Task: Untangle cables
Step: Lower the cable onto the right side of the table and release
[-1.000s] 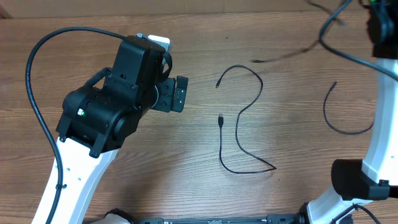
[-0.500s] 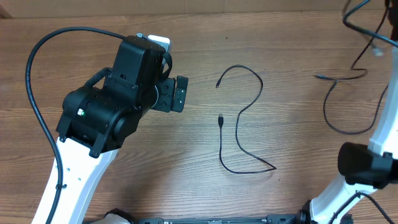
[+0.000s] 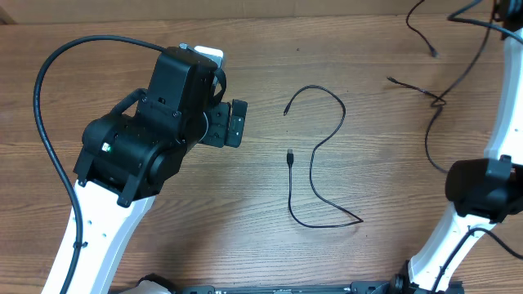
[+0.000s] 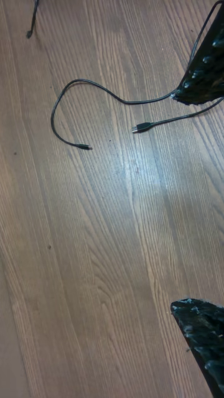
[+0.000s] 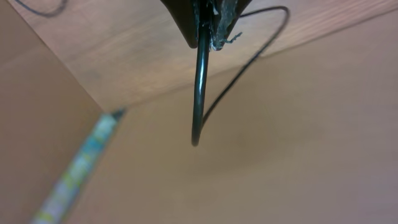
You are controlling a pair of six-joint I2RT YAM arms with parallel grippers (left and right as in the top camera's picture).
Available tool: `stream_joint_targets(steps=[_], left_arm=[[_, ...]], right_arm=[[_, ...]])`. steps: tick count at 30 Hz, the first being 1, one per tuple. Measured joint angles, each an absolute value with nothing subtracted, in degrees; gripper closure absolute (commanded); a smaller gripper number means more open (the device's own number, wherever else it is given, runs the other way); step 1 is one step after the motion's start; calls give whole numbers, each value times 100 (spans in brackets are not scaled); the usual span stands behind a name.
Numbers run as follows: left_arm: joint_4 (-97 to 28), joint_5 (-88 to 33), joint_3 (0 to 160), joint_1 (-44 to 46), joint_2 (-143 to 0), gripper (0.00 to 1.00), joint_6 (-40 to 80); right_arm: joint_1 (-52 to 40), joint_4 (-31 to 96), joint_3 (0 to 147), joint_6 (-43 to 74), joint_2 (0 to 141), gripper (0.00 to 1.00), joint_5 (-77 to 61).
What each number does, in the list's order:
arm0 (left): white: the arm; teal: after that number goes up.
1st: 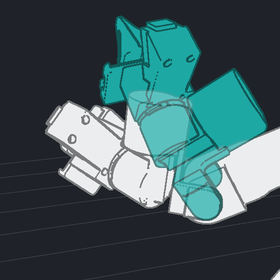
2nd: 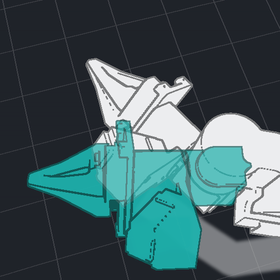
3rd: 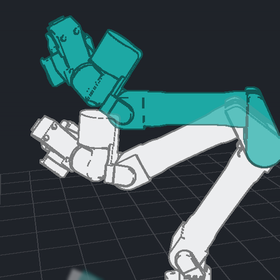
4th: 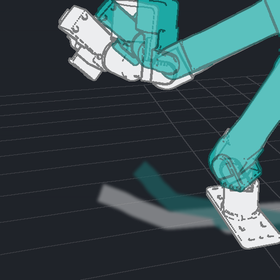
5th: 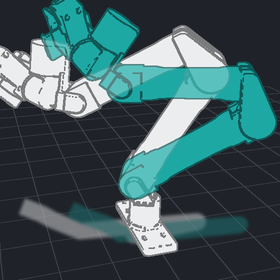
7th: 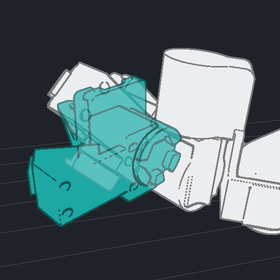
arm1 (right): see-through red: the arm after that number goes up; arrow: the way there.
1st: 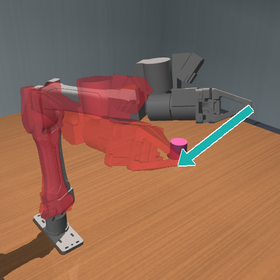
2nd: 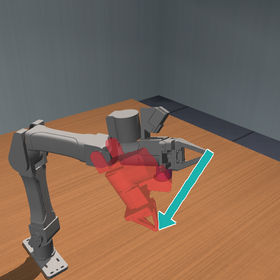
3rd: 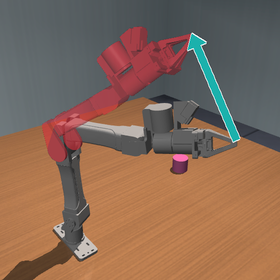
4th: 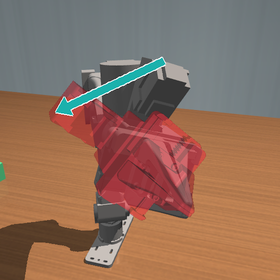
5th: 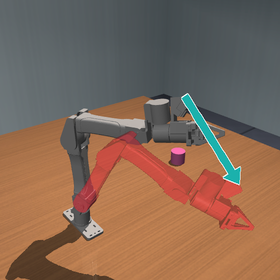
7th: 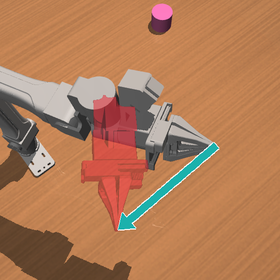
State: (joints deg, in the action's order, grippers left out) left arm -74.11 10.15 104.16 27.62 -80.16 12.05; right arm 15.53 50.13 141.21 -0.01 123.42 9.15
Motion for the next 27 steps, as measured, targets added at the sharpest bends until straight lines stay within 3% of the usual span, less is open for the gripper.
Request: stream_joint_targets(steps=[11, 13, 15, 21, 24, 27], left_arm=[[-7408, 1015, 10416, 2762, -8016, 0, 1205], [-7408, 1015, 10416, 2762, -8016, 0, 1205], [-7411, 1015, 10416, 2762, -8016, 0, 1205], [-7408, 1015, 10416, 2762, -8016, 0, 1205], [-7408, 1015, 10416, 2762, -8016, 0, 1205], [-7408, 1015, 10416, 2762, -8016, 0, 1205]], right_arm=[[2950, 5094, 14114, 27, 13319, 93, 899], [3216, 5118, 14099, 139, 13522, 82, 829], [3365, 5135, 14099, 274, 13633, 61, 742], [3811, 5262, 14097, 491, 13913, 18, 366], [3953, 5380, 14097, 528, 13972, 5, 58], [4005, 5516, 14097, 578, 13990, 0, -366]])
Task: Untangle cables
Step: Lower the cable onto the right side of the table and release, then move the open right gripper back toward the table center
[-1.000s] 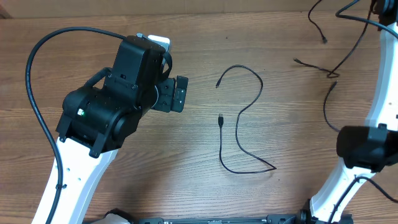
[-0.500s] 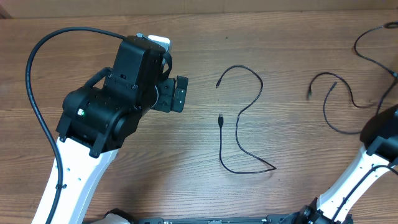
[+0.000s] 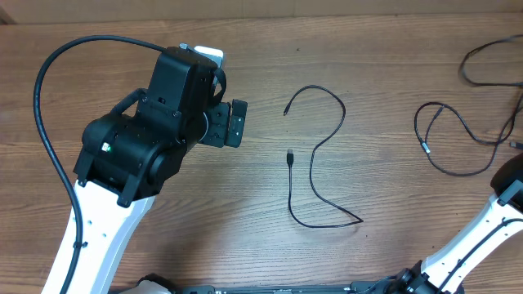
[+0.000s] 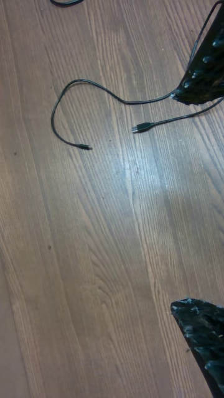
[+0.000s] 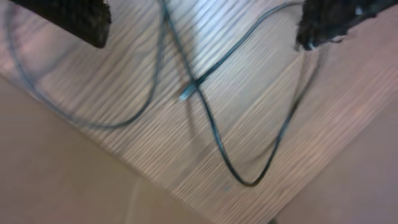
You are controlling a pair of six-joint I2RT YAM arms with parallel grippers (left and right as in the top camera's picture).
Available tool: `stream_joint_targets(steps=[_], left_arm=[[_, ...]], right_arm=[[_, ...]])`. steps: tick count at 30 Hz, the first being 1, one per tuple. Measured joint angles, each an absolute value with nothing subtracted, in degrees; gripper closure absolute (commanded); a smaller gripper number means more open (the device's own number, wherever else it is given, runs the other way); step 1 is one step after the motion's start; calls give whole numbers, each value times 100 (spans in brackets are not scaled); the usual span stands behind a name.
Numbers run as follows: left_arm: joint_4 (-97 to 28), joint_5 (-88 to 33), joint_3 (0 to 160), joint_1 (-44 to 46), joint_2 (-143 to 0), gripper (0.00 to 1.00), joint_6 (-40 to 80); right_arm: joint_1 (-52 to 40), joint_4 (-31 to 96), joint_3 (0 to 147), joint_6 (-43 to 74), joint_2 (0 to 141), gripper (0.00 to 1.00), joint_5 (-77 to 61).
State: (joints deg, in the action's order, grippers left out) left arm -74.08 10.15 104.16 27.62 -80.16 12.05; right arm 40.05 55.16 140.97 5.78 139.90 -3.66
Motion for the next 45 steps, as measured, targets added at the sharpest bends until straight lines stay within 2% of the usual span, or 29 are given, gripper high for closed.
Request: stream_joint_targets(steps=[11, 20, 31, 38, 45], left_arm=[[-7408, 1015, 10416, 2762, -8016, 1, 1205], [-7408, 1015, 10416, 2762, -8016, 0, 1205], [-7411, 1015, 10416, 2762, -8016, 0, 1205], [-7408, 1015, 10416, 2762, -8016, 1, 1205], [-7411, 1015, 10416, 2762, -8016, 0, 1205]], right_arm=[[3809, 6600, 14097, 484, 13992, 0, -2674], [3151, 8287, 14094, -5, 13992, 0, -3212], [1793, 9666, 14094, -593, 13992, 0, -2759], [1007, 9712, 14094, -255, 13992, 0, -1890], [659, 9710, 14094, 143, 13976, 0, -1304]])
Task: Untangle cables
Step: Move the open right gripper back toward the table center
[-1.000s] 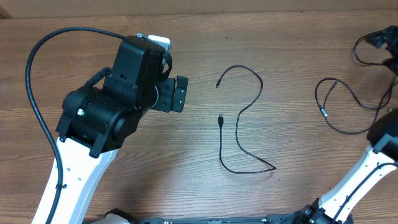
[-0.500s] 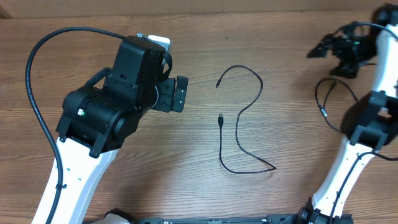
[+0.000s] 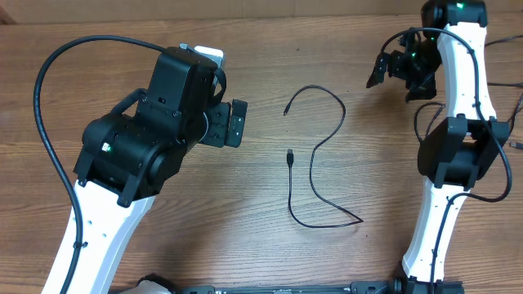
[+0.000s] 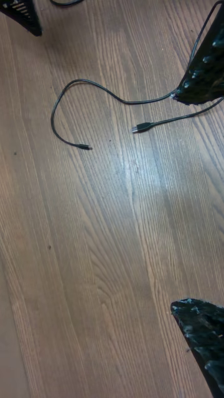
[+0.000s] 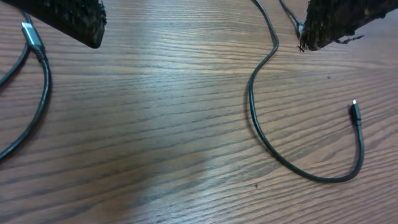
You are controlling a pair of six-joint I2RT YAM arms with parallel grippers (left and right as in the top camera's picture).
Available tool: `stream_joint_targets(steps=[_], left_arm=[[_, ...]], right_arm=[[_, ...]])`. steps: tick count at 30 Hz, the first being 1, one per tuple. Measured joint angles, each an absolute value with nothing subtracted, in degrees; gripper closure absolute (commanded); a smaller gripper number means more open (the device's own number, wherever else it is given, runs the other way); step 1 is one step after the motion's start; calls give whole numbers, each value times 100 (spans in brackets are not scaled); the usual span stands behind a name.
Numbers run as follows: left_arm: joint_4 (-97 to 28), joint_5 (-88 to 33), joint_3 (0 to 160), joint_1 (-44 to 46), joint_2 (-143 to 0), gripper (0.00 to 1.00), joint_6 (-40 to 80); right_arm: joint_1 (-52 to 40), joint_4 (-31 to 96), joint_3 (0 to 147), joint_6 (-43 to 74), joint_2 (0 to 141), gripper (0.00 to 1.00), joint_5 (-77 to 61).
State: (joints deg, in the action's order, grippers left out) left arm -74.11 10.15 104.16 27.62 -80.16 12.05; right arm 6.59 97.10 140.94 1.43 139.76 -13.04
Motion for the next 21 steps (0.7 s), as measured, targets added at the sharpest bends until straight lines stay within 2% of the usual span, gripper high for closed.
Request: stream_joint_targets(steps=[7, 21], left_arm=[[-7408, 1015, 10416, 2762, -8016, 0, 1205], [-7411, 1015, 10416, 2762, -8016, 1, 1205]], right_arm=[[401, 9703, 13694, 425, 13288, 0, -805], [298, 9238, 10077, 757, 10060, 0, -517]])
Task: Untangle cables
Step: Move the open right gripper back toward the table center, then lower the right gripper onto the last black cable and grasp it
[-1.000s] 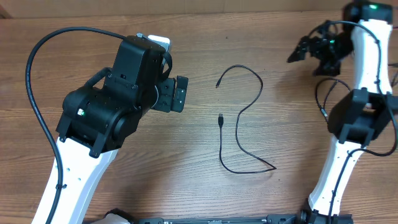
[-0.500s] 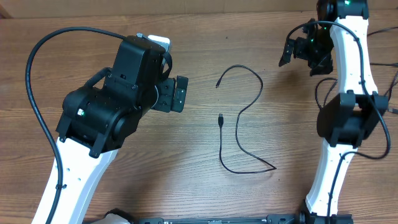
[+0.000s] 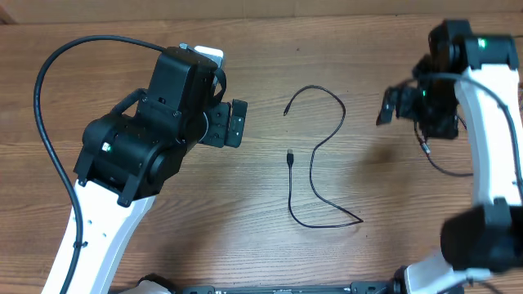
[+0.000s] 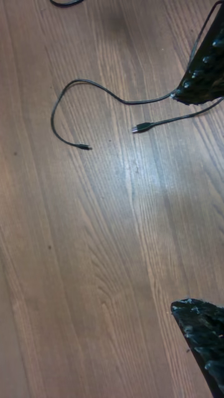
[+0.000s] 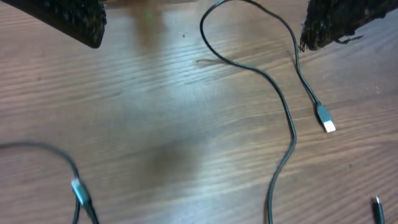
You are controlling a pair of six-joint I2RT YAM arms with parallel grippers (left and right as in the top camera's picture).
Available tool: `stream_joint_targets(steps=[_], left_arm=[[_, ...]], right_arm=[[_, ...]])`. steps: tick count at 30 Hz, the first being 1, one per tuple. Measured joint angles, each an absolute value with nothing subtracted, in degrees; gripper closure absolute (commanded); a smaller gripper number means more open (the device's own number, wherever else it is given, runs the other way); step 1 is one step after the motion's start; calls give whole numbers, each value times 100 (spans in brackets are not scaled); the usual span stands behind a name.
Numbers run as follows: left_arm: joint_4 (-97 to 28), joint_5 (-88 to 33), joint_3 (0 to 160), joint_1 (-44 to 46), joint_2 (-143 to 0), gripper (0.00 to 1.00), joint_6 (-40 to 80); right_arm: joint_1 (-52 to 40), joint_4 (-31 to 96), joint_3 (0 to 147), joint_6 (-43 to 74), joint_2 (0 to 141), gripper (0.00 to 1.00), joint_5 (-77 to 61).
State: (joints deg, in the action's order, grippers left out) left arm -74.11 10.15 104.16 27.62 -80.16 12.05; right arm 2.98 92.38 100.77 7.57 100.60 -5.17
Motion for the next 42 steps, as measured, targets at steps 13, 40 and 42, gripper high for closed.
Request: stream_joint_targets(steps=[13, 40, 42], left_arm=[[-7408, 1015, 10416, 2762, -8016, 0, 1205], [-7411, 1015, 10416, 2762, -8018, 0, 1205], [-7408, 1015, 10416, 2762, -8016, 1, 1205]], right_arm=[[-414, 7037, 6423, 1570, 8674, 0, -1503], [-836, 5334, 3929, 2565, 8672, 64, -1627], [-836, 5271, 3929, 2545, 8672, 67, -1647]])
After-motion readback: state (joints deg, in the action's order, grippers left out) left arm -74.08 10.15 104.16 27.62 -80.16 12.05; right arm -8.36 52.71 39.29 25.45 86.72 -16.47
